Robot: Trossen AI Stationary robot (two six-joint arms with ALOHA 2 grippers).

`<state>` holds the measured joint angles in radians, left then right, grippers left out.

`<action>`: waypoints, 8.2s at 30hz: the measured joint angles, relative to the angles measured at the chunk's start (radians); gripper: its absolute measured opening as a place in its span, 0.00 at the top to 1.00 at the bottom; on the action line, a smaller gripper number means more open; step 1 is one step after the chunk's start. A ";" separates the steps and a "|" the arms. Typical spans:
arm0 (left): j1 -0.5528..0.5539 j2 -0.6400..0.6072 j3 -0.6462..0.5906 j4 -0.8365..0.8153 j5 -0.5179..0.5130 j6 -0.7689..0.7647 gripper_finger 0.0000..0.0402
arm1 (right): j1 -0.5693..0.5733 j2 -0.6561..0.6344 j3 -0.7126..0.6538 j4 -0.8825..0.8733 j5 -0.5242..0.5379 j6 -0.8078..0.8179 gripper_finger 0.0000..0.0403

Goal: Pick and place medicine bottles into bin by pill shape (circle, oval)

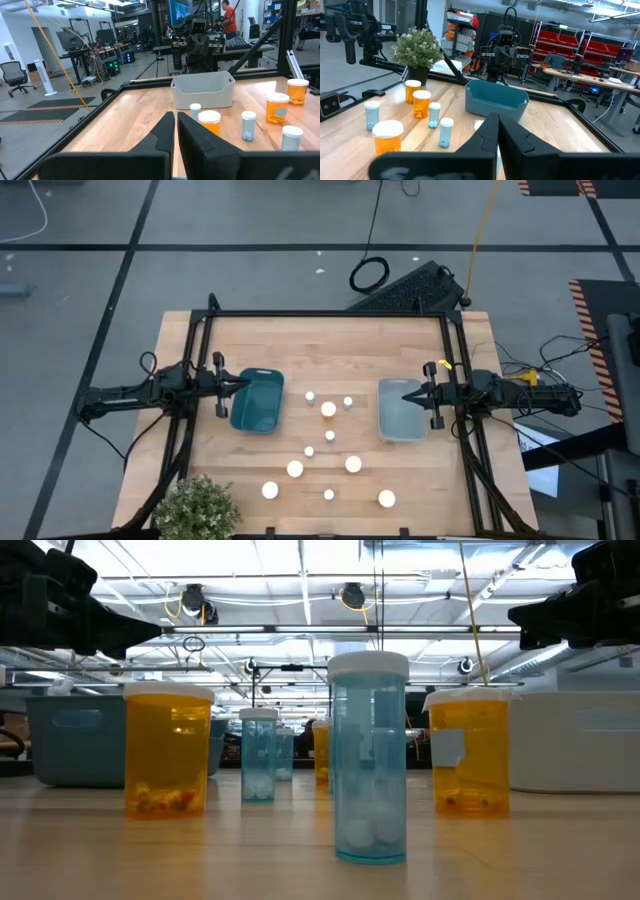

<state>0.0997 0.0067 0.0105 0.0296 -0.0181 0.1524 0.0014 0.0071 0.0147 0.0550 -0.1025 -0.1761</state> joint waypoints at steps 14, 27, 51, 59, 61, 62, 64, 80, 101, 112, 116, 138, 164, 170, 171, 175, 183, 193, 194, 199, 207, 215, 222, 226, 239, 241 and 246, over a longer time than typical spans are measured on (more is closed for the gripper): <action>0.000 0.000 0.000 0.000 0.000 0.000 0.94 | 0.000 0.000 -0.001 0.000 0.002 -0.018 1.00; 0.000 0.000 0.000 0.000 0.000 0.000 0.94 | 0.000 0.007 0.036 0.045 0.002 0.124 1.00; 0.000 0.000 0.000 0.000 0.000 0.000 0.94 | 0.000 0.619 0.770 -0.377 0.109 0.199 1.00; 0.000 0.000 0.000 0.000 0.000 -0.028 0.94 | 0.000 0.804 1.033 -0.597 0.109 0.252 1.00; 0.000 0.000 0.000 0.001 0.000 -0.024 0.94 | 0.000 0.844 1.090 -0.656 0.109 0.265 1.00; 0.000 0.000 0.000 0.001 0.000 -0.024 0.94 | 0.000 0.862 1.119 -0.684 0.109 0.269 1.00; 0.000 0.000 0.000 0.001 0.000 -0.024 0.94 | 0.000 0.893 1.163 -0.729 0.109 0.269 1.00; 0.000 0.021 0.196 -0.142 0.000 -0.076 0.94 | 0.000 0.997 1.244 -0.819 0.107 0.270 1.00; 0.000 0.738 1.171 -0.826 -0.017 -0.132 0.94 | 0.000 1.003 0.999 -0.590 0.109 0.269 1.00; -0.117 1.006 1.156 -0.831 -0.040 -0.148 0.94 | -0.002 1.005 0.853 -0.405 0.182 0.282 1.00; -0.165 1.059 1.056 -0.742 -0.110 -0.123 0.94 | -0.002 1.036 0.855 -0.404 0.211 0.312 1.00; -0.131 1.060 0.921 -0.530 -0.114 -0.072 0.94 | -0.002 1.497 1.076 -0.472 0.231 0.229 0.50; -0.131 1.060 0.920 -0.525 -0.114 -0.056 0.94 | -0.031 1.699 1.101 -0.485 0.150 0.269 0.28; -0.131 1.060 0.920 -0.524 -0.114 -0.053 0.94 | -0.031 1.699 1.101 -0.496 0.126 0.269 0.39; -0.131 1.060 0.920 -0.523 -0.114 -0.053 0.94 | -0.033 1.703 1.101 -0.495 0.121 0.269 0.42; -0.131 1.060 0.920 -0.513 -0.114 -0.053 0.94 | -0.033 1.721 1.101 -0.489 0.095 0.270 0.53; -0.131 1.060 0.920 -0.499 -0.114 -0.052 0.94 | -0.033 1.741 1.101 -0.489 0.072 0.266 0.73; -0.131 1.060 0.920 -0.499 -0.114 -0.052 0.94 | -0.033 1.735 1.101 -0.501 0.072 0.261 0.70; -0.131 1.060 0.920 -0.499 -0.114 -0.052 0.94 | -0.033 1.732 1.101 -0.509 0.072 0.258 0.70; -0.131 1.060 0.920 -0.499 -0.114 -0.045 0.94 | -0.033 1.686 1.101 -0.535 0.074 0.257 0.72; -0.131 1.060 0.920 -0.497 -0.114 -0.042 0.94 | -0.033 1.560 1.101 -0.621 0.115 0.267 0.72; -0.131 1.060 0.920 -0.496 -0.114 -0.043 0.94 | -0.033 1.394 1.101 -0.765 0.160 0.323 0.73; -0.131 1.060 0.920 -0.494 -0.114 -0.046 0.94 | -0.033 1.275 1.101 -0.882 0.172 0.378 0.73; -0.131 1.060 0.920 -0.492 -0.114 -0.050 0.94 | -0.033 1.232 1.100 -0.947 0.188 0.408 0.73; -0.131 1.060 0.920 -0.488 -0.114 -0.051 0.94 | -0.033 1.210 1.100 -0.992 0.186 0.438 0.72; -0.131 1.060 0.920 -0.488 -0.114 -0.052 0.94 | -0.033 1.210 1.100 -0.991 0.185 0.438 0.72; -0.131 1.060 0.920 -0.488 -0.114 -0.053 0.94 | -0.033 1.210 1.100 -0.991 0.181 0.438 0.72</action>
<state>-0.0314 1.0664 0.9302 -0.4583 -0.1318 0.0998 -0.0315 1.2171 1.1145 -0.9360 0.0784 0.2615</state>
